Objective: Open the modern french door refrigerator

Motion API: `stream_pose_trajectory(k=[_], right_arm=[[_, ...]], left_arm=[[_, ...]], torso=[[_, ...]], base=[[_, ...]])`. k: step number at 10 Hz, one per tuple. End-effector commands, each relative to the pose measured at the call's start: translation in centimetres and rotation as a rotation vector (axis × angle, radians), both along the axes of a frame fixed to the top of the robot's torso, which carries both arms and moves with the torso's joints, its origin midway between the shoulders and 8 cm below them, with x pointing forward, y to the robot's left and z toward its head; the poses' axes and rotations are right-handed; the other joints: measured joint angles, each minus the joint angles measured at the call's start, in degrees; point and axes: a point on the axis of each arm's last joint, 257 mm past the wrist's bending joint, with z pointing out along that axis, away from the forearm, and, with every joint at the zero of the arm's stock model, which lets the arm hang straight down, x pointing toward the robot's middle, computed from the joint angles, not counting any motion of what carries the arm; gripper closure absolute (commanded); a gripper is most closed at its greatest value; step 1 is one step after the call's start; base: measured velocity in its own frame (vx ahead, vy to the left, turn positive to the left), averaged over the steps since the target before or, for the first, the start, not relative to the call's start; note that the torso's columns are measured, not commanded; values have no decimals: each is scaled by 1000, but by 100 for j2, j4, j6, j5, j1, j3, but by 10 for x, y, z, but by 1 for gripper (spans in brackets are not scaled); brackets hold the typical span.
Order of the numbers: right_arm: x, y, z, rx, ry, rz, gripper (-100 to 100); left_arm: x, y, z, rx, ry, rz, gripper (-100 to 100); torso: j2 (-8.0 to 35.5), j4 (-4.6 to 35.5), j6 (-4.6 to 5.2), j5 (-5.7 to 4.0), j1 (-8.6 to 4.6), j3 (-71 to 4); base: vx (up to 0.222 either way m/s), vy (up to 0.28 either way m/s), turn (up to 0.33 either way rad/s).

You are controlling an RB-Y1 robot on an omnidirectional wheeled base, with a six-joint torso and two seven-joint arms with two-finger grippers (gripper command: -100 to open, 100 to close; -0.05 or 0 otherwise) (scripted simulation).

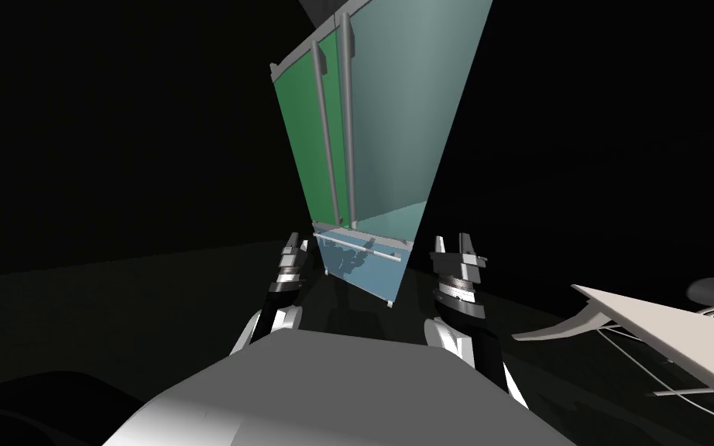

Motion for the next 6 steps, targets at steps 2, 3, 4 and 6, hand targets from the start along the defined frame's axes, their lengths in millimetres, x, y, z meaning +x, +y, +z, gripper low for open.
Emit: stream_pose_trajectory(k=[2, 3, 4, 6], right_arm=[[0, 0, 0, 0, 0, 0, 0], [0, 0, 0, 0, 0, 0, 0], [0, 0, 0, 0, 0, 0, 0], [0, 0, 0, 0, 0, 0, 0]], left_arm=[[0, 0, 0, 0, 0, 0, 0], [0, 0, 0, 0, 0, 0, 0], [0, 0, 0, 0, 0, 0, 0], [4, -6, -8, 48, 22, -29, -100]], torso=[[847, 846, 0, 0, 0, -1689], [1271, 1269, 0, 0, 0, -2535], [1693, 1692, 0, 0, 0, -3381], [2306, 2303, 0, 0, 1, -4623]], base=[[0, 0, 0], [0, 0, 0], [0, 0, 0], [27, 2, -27]])
